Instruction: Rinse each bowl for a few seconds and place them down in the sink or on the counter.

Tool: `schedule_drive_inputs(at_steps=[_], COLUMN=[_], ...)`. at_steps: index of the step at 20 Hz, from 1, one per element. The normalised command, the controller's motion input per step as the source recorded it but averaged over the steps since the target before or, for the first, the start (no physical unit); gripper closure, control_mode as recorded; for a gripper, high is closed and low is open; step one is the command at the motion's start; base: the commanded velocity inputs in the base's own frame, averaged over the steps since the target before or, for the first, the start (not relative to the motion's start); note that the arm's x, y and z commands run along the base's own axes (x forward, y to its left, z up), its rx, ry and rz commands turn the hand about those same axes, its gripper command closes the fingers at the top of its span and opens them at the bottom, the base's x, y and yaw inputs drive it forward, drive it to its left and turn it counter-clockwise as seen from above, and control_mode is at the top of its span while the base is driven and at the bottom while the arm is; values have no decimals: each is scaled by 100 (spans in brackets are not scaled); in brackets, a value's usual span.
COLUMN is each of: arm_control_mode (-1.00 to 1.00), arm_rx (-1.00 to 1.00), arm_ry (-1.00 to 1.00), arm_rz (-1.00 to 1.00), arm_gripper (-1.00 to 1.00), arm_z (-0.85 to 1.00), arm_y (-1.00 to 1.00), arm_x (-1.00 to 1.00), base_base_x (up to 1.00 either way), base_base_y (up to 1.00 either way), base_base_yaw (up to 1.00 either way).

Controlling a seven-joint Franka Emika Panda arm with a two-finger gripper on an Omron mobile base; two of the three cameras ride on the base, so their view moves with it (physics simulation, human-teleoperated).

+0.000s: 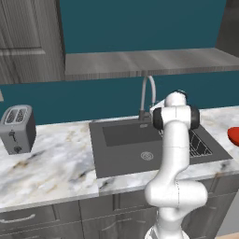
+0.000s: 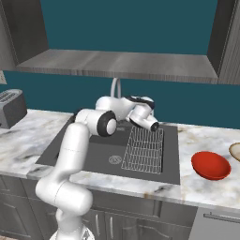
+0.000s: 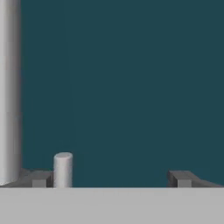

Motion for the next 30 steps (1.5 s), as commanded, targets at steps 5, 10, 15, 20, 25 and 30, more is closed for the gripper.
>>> schedule_drive_inputs(at_steps=[5, 10, 15, 20, 25, 30], arm_control_mode=[-100, -100, -100, -100, -100, -100], arm_rx=[3, 3, 2, 2, 1, 0], arm_ry=[3, 7, 8, 6, 2, -3], arm_rz=[0, -1, -3, -6, -5, -1], arm_gripper=[-100, 100, 100, 100, 100, 100], arm_z=[-20, -17, -23, -37, -44, -25], arm_y=[-6, -27, -29, -45, -43, -32], arm_x=[51, 20, 4, -7, -21, -41], base_base_x=[0, 0, 0, 0, 0, 0], base_base_y=[0, 0, 0, 0, 0, 0], base_base_yaw=[0, 0, 0, 0, 0, 0])
